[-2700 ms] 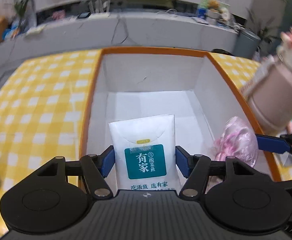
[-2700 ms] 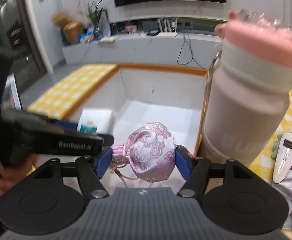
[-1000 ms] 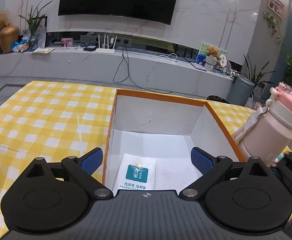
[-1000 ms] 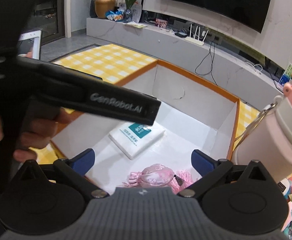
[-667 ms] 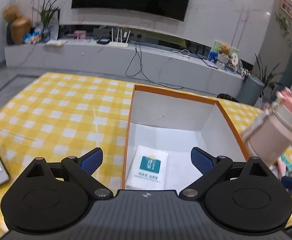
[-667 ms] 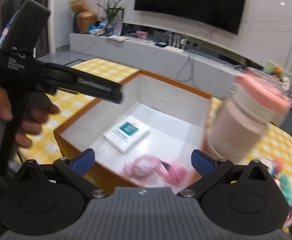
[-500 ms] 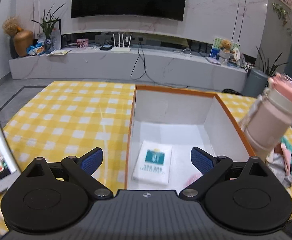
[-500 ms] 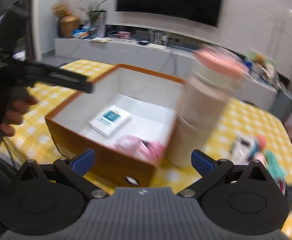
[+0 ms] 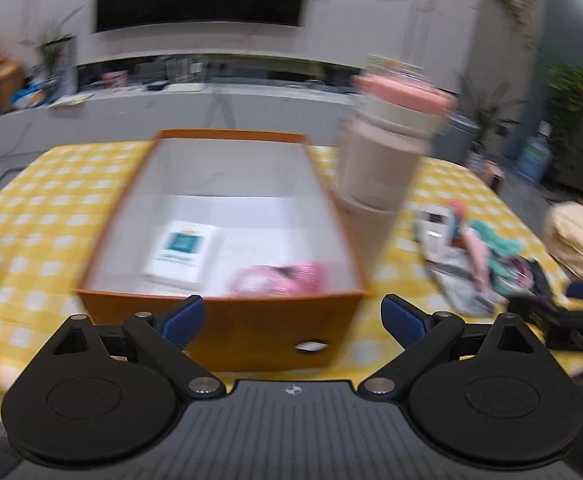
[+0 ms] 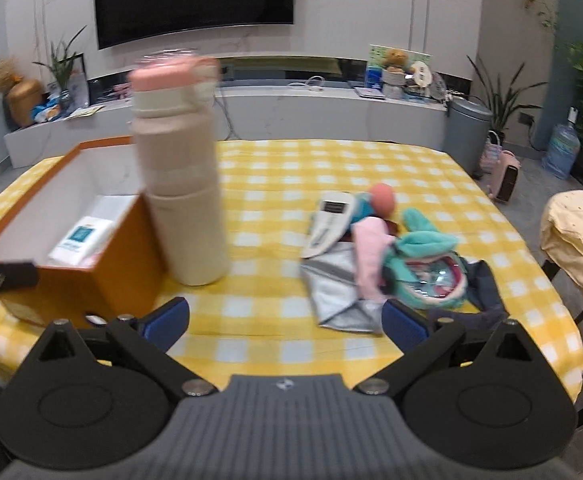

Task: Organize soft objects
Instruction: 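Move both tools back toward the pile of soft items, then grasp the silver fabric bag with the left tool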

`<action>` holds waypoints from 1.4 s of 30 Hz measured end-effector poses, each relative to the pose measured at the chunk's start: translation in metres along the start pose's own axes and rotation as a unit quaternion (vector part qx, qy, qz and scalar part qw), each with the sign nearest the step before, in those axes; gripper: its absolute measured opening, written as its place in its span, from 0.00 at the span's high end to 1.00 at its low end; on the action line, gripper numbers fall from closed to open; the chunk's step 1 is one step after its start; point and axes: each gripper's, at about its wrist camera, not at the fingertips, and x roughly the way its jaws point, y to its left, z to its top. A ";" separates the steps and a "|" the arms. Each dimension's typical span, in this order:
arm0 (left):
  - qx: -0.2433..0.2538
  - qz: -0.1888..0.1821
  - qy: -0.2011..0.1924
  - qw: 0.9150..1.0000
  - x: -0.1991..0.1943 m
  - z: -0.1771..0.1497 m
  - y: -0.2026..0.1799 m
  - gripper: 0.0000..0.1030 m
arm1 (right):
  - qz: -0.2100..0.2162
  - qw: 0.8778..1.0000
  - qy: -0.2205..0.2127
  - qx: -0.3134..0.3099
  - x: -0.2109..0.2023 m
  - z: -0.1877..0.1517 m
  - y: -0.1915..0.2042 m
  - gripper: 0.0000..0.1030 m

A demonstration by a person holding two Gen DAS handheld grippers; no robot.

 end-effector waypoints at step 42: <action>0.158 -0.095 0.039 0.982 0.151 -0.043 -0.186 0.00 | -0.045 0.997 0.056 0.011 0.129 -0.021 -0.120 0.37</action>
